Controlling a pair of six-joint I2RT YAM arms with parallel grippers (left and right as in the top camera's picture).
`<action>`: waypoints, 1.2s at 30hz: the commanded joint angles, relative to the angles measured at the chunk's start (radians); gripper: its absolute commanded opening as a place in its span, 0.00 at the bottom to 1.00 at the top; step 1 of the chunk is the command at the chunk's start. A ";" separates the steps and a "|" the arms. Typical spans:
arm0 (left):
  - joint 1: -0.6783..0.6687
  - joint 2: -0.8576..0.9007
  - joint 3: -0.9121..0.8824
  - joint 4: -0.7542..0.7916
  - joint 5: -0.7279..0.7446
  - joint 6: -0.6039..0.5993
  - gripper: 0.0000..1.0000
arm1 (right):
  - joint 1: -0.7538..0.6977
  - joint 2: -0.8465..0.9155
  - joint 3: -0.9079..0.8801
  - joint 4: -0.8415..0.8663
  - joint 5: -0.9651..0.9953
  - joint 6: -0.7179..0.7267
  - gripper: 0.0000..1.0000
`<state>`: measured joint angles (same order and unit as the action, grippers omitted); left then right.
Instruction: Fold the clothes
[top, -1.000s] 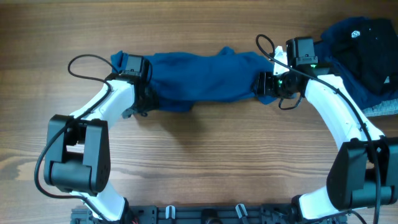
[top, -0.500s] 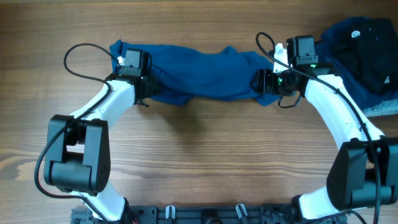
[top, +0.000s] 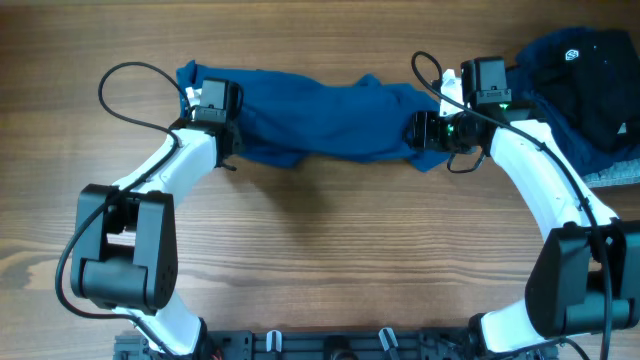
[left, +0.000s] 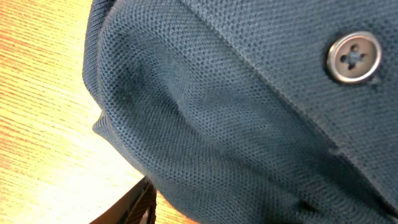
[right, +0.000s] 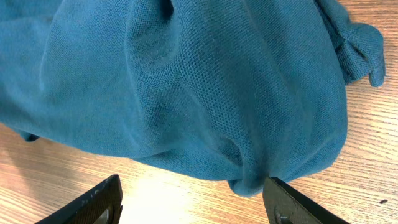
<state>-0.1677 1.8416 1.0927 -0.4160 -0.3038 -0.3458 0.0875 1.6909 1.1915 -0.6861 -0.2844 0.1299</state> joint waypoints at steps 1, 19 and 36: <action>0.009 0.040 0.006 0.014 -0.031 0.002 0.43 | 0.005 0.013 -0.003 0.005 -0.011 0.001 0.73; 0.008 -0.441 0.233 -0.311 0.000 -0.009 0.04 | 0.005 0.013 -0.003 -0.005 -0.013 0.004 0.72; 0.008 -0.495 0.233 -0.322 0.007 -0.010 0.04 | 0.164 0.020 -0.079 0.019 -0.136 0.076 0.68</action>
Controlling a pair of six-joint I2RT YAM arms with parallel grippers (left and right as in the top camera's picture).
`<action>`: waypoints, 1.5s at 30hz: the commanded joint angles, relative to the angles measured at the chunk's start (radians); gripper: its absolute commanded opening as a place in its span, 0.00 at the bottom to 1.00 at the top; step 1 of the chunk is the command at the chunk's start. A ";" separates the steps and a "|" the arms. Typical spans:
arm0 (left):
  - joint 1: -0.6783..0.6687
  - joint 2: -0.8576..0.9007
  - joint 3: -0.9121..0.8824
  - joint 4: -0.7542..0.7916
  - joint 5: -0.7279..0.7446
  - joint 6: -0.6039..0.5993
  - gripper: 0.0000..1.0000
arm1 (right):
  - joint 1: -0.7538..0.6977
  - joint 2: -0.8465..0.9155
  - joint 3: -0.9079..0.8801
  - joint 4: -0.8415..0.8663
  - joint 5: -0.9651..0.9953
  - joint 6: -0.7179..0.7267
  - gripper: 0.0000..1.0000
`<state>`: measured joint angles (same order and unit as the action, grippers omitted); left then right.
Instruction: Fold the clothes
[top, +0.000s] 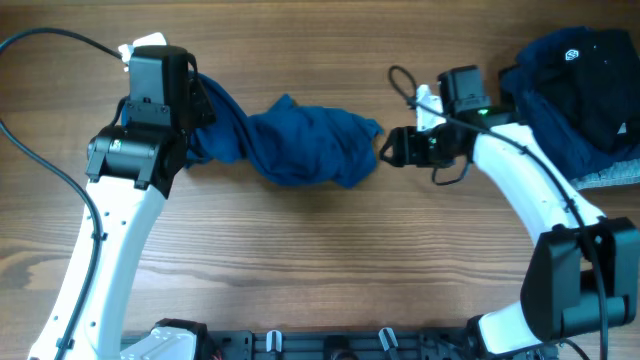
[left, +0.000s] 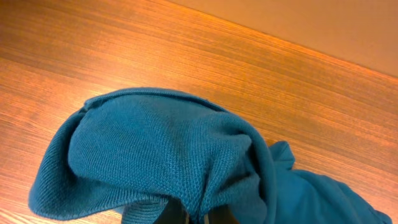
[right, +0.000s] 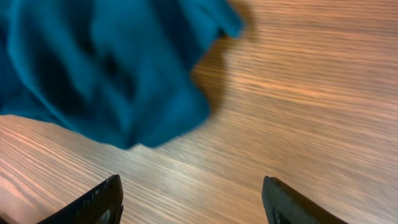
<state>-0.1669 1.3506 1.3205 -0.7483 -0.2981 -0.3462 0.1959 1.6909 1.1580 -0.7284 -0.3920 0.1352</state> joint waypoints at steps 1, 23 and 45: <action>0.007 -0.004 0.006 0.010 0.001 -0.009 0.04 | 0.066 0.021 -0.057 0.085 -0.028 0.090 0.67; 0.007 -0.004 0.006 -0.007 0.001 -0.008 0.04 | 0.098 0.023 0.072 0.201 0.085 0.101 0.04; 0.007 -0.339 0.008 -0.020 -0.095 0.002 0.04 | -0.161 -0.348 0.531 -0.383 0.167 -0.001 0.04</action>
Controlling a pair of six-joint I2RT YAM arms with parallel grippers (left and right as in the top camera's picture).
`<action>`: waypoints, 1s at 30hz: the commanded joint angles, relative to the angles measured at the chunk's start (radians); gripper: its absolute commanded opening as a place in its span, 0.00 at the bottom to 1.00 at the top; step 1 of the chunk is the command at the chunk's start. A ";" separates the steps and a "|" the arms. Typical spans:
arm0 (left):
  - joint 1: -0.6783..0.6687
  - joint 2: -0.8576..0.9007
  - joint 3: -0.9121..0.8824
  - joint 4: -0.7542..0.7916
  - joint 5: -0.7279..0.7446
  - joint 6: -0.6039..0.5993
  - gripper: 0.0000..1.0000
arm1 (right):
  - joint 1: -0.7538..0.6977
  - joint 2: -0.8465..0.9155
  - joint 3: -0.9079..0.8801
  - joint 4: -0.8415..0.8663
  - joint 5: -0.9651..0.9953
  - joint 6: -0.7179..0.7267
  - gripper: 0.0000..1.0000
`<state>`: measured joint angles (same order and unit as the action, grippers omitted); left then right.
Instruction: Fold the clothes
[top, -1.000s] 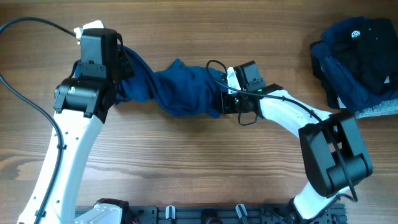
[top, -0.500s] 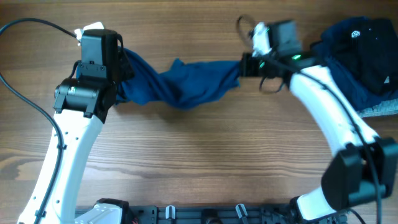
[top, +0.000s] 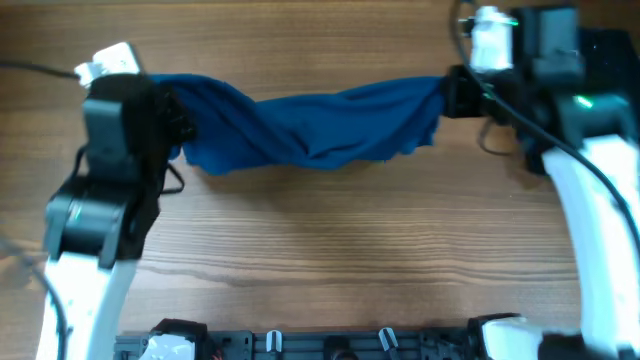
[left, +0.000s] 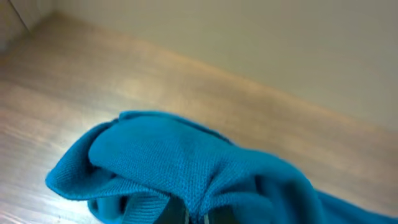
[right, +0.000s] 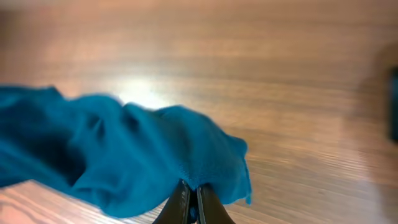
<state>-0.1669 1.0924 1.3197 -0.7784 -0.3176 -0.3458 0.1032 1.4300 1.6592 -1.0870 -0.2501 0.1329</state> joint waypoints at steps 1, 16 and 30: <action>0.007 -0.097 0.008 0.010 -0.089 0.002 0.04 | -0.090 -0.101 0.030 -0.038 0.026 0.001 0.04; 0.007 -0.108 0.008 -0.061 -0.095 -0.002 0.04 | -0.160 -0.085 0.029 -0.171 0.026 -0.037 0.04; 0.007 0.289 0.008 -0.059 -0.095 -0.006 0.04 | -0.160 0.393 0.027 0.092 -0.019 -0.081 0.04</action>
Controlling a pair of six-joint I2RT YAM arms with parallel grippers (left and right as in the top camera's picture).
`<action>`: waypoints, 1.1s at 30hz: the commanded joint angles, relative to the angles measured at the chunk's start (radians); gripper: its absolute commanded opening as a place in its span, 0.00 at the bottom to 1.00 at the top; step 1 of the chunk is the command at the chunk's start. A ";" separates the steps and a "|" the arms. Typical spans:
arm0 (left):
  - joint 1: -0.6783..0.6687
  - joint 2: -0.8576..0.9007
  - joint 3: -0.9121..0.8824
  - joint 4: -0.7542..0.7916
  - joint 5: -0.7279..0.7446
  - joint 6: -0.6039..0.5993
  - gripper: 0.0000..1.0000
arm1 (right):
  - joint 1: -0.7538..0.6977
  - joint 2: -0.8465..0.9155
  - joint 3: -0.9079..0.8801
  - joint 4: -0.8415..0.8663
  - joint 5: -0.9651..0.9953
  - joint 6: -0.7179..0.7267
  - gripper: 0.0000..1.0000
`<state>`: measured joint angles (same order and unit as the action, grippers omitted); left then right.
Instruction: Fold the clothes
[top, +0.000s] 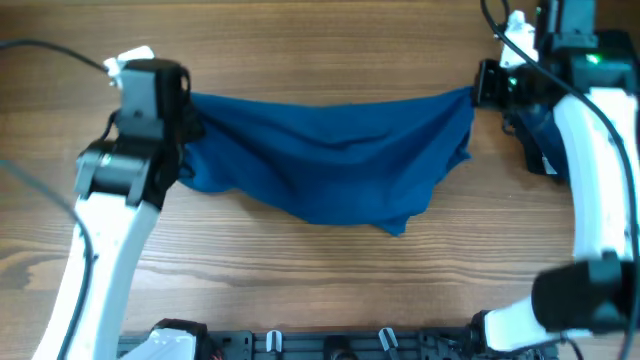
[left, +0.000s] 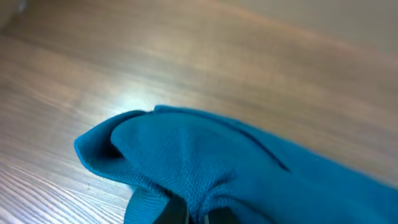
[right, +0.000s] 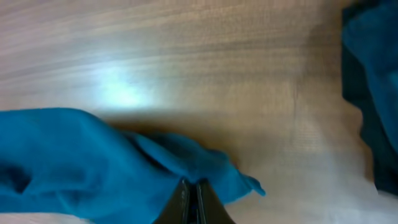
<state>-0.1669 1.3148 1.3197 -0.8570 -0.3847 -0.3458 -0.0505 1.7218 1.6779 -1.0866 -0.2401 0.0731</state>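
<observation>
A blue knit shirt hangs stretched between my two grippers above the wooden table, its lower edge sagging at the middle right. My left gripper is shut on the shirt's left end, where cloth bunches over the closed fingers. My right gripper is shut on the right end; its fingers pinch a fold of blue cloth, and a small flap sticks out to the right.
A pile of dark navy clothes lies at the table's far right edge, partly under my right arm, and shows in the right wrist view. Bare wooden table extends in front of the shirt.
Both grippers still hold the shirt's ends. The shirt was a twisted rope-like band; now it is spread into a wide sheet hanging lower. The right gripper has moved further right.
At first both grippers sat low at the ends of the bunched shirt on the table, the right one open. Then the left held its end raised while the right stood open beside the crumpled cloth. Later both held it stretched; now it hangs spread.
</observation>
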 joint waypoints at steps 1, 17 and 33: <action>0.007 0.090 0.008 0.027 -0.028 -0.006 0.04 | -0.006 0.131 0.009 0.143 -0.033 -0.021 0.04; 0.007 0.171 0.008 0.079 -0.026 -0.006 0.08 | 0.008 0.135 0.014 0.112 -0.099 0.031 0.64; 0.008 0.170 0.008 0.057 0.043 -0.005 0.73 | 0.335 -0.174 -0.478 -0.038 0.107 0.314 0.65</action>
<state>-0.1669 1.4887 1.3197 -0.8028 -0.3458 -0.3527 0.2394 1.5677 1.3605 -1.1683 -0.1875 0.2485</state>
